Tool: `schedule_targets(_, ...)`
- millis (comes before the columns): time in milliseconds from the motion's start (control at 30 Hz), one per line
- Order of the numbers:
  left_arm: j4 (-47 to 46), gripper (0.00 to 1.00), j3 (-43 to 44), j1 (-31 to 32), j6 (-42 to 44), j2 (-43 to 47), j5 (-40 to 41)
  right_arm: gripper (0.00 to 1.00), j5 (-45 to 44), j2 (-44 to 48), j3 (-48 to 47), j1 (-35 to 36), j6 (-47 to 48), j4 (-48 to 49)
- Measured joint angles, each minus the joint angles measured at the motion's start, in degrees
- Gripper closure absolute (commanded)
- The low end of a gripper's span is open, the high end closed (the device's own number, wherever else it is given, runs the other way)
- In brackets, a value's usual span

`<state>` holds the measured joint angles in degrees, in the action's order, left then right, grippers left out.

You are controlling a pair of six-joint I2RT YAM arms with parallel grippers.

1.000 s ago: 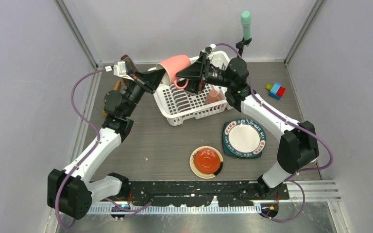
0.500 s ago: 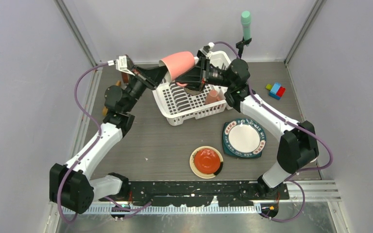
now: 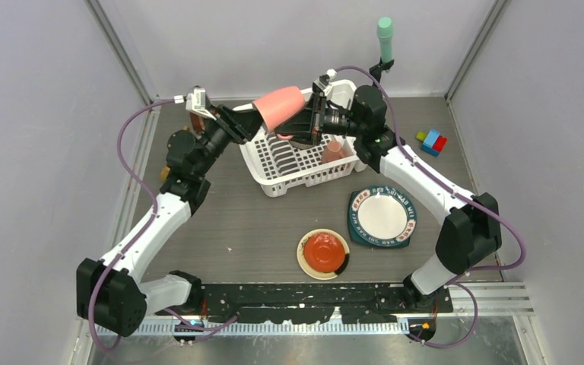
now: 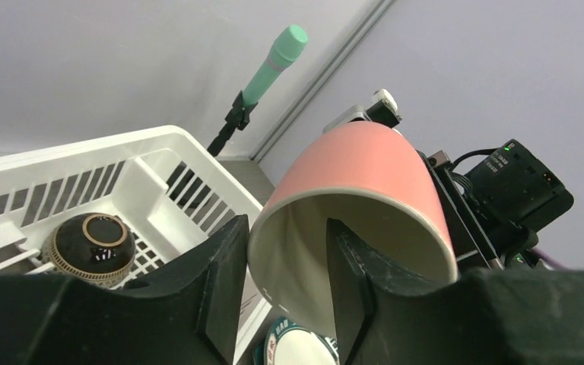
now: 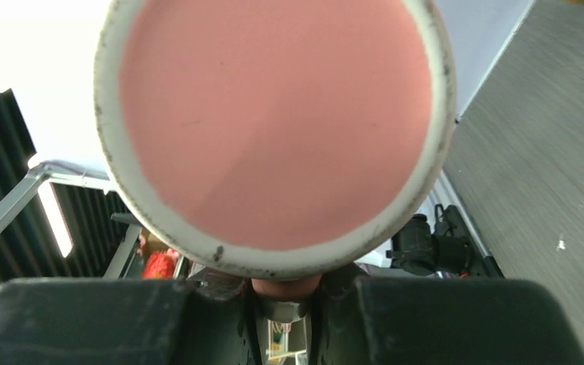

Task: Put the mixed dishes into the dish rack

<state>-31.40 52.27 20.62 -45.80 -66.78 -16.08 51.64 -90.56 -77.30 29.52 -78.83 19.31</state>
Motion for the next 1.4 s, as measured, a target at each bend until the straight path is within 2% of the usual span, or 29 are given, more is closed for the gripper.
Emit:
schedule_targets(67, 0.7, 0.47, 0.0, 0.0, 0.5, 0.4, 0.3, 1.00, -0.2, 0.3, -0.2, -0.9, 1.8, -2.6)
schedule_targets(267, 2.6, 0.21, -0.1, 0.1, 2.7, 5.3, 1.0, 1.00, -5.5, 0.7, -0.4, -5.7, 8.4, -12.9)
schedule_targets(333, 3.5, 0.18, -0.1, 0.1, 3.5, 7.4, 1.7, 1.00, -8.2, 0.7, -1.2, -7.3, 12.1, -18.7)
schedule_targets(500, 10.3, 0.13, 0.0, 0.2, 6.5, 11.9, 4.5, 1.00, -15.6, 1.1, -3.7, -9.0, 22.3, -31.9)
schedule_targets(633, 22.8, 0.08, 2.7, 0.3, 8.7, 13.5, 10.2, 1.00, -23.2, 1.7, -6.2, -9.1, 30.3, -41.3)
schedule_targets(967, 50.0, 0.00, 9.7, 0.3, 12.6, 12.3, 23.1, 1.00, -42.2, 3.1, -10.3, -9.1, 44.0, -54.2)
schedule_targets(1233, 60.7, 0.00, 10.8, 0.3, 13.6, 4.2, 26.4, 1.00, -56.4, 3.1, -14.2, -9.1, 49.6, -61.9)
schedule_targets(1400, 62.8, 0.00, 10.8, 0.3, 14.8, 1.0, 27.4, 1.00, -61.8, 2.8, -17.6, -9.3, 52.1, -64.9)
